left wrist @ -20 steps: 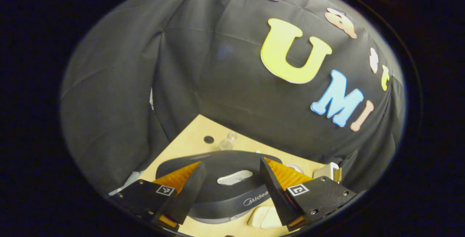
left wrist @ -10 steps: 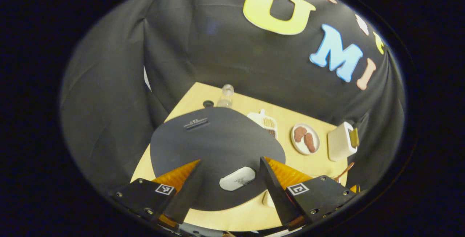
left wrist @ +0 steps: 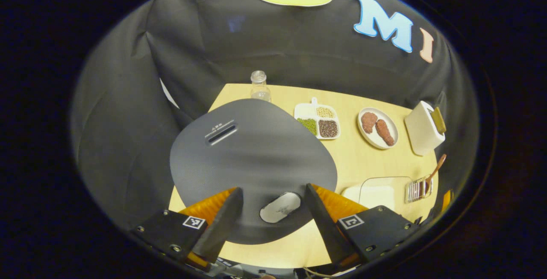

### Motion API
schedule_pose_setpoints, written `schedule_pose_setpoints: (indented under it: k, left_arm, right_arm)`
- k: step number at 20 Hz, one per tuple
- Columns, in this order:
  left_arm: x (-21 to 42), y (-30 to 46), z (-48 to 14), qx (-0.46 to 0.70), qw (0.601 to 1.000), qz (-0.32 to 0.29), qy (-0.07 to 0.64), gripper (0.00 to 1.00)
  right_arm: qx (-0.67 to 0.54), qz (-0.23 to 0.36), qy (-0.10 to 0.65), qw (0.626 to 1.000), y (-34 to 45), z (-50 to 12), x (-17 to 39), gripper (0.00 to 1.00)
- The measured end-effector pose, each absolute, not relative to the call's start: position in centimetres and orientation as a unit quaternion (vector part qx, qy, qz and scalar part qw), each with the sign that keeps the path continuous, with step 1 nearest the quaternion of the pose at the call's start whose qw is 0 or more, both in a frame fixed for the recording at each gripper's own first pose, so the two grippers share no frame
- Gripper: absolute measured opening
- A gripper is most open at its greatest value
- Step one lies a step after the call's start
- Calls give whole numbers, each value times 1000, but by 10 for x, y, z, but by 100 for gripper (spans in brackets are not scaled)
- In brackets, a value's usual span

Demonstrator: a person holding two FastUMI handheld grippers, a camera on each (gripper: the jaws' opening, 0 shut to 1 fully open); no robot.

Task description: Close the left gripper, press the button to open the rice cooker; take a wooden spoon from the chopstick holder with the right hand, scoop a spoonful of rice and pour it into the rice cooker, then put the wooden spoon back into the chopstick holder.

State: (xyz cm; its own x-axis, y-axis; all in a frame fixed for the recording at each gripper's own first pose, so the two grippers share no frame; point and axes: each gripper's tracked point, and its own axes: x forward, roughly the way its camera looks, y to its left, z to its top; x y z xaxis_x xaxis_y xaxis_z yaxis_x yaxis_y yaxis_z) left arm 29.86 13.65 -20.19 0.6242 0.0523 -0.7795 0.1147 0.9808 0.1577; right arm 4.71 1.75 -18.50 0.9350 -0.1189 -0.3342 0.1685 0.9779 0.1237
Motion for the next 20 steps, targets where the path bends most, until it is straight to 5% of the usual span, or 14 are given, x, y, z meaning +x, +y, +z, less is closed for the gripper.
schedule_pose_setpoints:
  k: [14,20]
  left_arm:
    - [300,140,-203,109,919,-8,378,96]
    - [242,96,-176,82,940,-5,332,92]
  right_arm:
    - [70,-7,163,984,2,-179,48,98]
    - [62,13,160,985,-30,-169,38,98]
